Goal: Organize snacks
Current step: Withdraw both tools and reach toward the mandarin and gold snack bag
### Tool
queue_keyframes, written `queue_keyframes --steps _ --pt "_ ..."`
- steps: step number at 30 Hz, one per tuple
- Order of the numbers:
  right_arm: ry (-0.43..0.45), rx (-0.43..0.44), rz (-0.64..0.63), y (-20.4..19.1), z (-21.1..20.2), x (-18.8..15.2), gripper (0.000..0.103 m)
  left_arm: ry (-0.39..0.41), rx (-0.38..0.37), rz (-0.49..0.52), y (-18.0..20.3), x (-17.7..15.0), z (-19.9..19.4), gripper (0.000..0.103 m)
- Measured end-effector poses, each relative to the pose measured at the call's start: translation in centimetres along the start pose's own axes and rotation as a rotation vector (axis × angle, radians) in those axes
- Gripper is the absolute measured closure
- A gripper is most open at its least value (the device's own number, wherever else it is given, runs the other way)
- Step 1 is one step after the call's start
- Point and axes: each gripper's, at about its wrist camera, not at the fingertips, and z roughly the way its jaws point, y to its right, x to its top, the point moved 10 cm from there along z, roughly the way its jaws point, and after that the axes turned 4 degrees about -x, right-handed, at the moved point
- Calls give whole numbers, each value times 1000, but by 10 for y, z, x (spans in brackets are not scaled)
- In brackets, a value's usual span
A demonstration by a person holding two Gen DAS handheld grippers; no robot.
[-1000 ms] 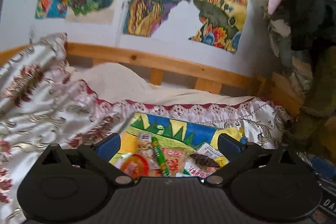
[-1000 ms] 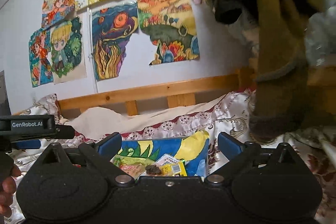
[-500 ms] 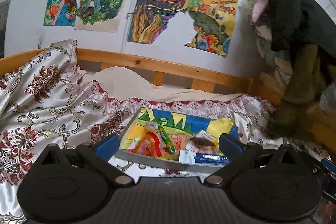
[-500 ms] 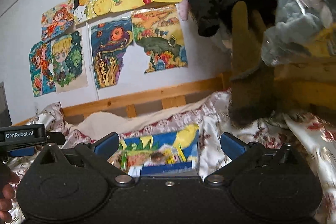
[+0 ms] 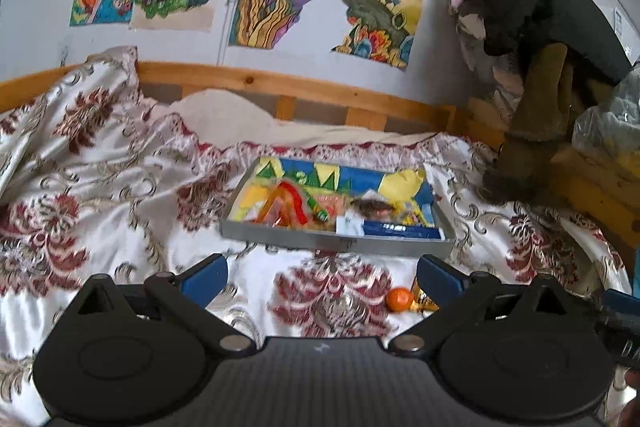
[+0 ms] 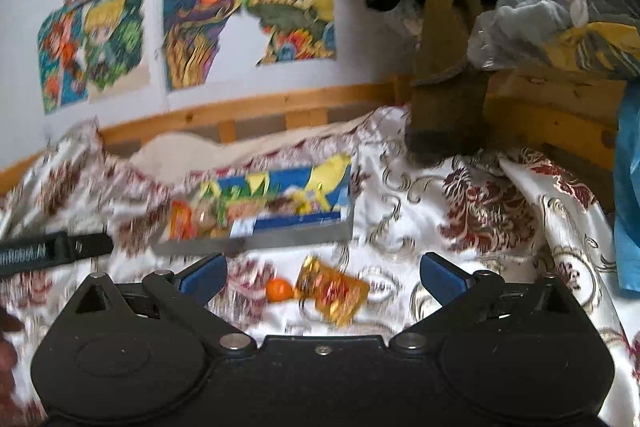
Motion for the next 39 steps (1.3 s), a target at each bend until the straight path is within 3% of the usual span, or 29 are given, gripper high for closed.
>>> queue_keyframes --steps 6,14,27,39 --pt "-29 3 -88 -16 -6 -13 1 -52 16 24 -11 -21 -7 1" --pt "-93 4 -83 -16 3 -22 1 -118 33 25 -22 -43 -2 1" --pt "-132 2 -110 -20 10 -27 1 -148 46 -16 -35 -49 6 1" --pt "-199 75 -55 -14 46 -12 1 -189 48 3 -24 -30 34 1"
